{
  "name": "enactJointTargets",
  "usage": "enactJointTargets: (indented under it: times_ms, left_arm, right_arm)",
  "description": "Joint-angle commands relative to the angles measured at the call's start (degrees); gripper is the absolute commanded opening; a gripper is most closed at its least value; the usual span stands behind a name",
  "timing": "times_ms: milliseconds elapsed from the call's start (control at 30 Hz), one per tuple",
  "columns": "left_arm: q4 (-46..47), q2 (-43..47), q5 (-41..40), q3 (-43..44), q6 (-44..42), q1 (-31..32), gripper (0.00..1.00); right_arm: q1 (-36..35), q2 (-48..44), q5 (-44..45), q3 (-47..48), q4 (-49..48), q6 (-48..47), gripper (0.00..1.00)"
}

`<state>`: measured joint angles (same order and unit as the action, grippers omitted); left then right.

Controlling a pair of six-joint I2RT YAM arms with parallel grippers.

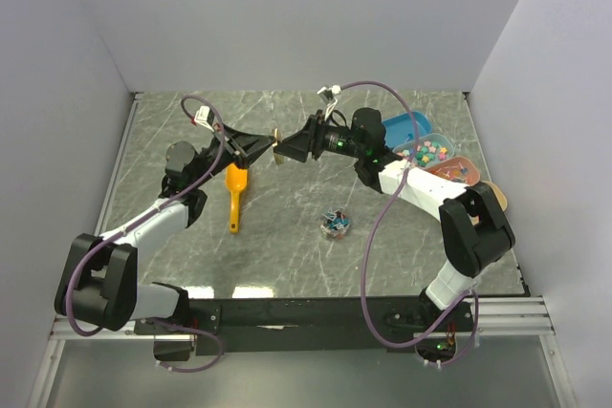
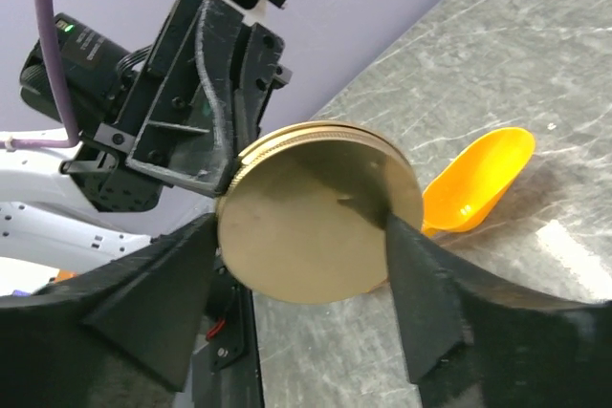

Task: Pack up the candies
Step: Pick up the bottle lid at the center of the board.

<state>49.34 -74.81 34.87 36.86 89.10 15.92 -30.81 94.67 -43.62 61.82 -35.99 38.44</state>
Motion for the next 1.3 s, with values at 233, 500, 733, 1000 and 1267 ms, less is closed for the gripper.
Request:
enactJointTargets:
  times_ms: [233, 500, 733, 1000, 1267]
  left_arm:
    - [2.8, 3.3, 0.5, 0.1, -1.4, 0.9, 0.01]
    - [3.6, 4.1, 1.2, 0.1, -0.7, 0.9, 0.01]
    - [7.8, 2.8, 3.0, -0.6, 1.9, 0.8, 0.01]
    - [9.5, 2.5, 4.4, -0.1, 2.6, 1.0, 0.01]
    - [12.9, 1.4, 5.5, -0.3, 4.5, 1.2, 0.01]
  right_arm:
    - [-0.4, -1.5, 0.3, 0.1, -0.5, -2.0, 0.81]
    - [-0.2, -1.7, 1.6, -0.2, 2.0, -3.7, 0.95]
    - [-0.2, -1.1, 0.6, 0.5, 2.8, -4.2, 1.0]
    - [0.0, -0.6, 0.8, 1.0, 3.5, -4.3, 1.0]
    - [0.3, -0.1, -0.1, 1.5, 3.0, -4.0, 1.0]
